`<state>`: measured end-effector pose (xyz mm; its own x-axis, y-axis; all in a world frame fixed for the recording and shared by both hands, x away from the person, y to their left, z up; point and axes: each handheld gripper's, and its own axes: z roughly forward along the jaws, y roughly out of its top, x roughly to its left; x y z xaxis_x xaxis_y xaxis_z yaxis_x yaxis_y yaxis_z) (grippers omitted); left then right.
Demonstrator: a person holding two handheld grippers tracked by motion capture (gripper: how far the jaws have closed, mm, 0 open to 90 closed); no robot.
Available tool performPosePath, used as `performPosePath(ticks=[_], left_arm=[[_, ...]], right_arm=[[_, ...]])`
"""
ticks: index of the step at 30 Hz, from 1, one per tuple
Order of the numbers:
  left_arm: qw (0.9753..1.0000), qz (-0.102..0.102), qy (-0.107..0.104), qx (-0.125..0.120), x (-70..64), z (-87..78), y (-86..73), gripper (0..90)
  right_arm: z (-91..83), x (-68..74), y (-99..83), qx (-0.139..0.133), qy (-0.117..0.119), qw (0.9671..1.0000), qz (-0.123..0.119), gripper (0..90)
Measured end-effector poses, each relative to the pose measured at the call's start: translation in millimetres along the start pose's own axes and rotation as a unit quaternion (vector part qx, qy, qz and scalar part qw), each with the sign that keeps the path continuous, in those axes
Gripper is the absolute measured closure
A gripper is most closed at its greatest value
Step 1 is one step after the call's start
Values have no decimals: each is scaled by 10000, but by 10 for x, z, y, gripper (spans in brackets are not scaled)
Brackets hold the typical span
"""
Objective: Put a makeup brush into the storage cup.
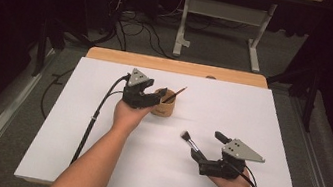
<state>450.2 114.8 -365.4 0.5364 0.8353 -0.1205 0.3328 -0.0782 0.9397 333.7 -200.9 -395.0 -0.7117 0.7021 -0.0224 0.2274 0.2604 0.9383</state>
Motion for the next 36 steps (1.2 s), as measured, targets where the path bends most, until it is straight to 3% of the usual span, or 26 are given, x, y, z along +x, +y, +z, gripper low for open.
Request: performPosePath(ticks=[6,12,22,36], left_arm=[[9999,49,-103,63,-55,-55,6,317],[9998,-61,-194,56,-66,-109,-51,291],[9999,-113,-56,57,-52,-217,-152,171],[9997,-51,-212,78,-64,-440,-298,154]], right_arm=[[-2,-2,1,4,-19,10000,-17,21],[-5,0,1,11,-13,10000,-16,22],[2,7,-2,22,-16,10000,-32,21],[8,17,-7,45,-11,10000,-19,22]])
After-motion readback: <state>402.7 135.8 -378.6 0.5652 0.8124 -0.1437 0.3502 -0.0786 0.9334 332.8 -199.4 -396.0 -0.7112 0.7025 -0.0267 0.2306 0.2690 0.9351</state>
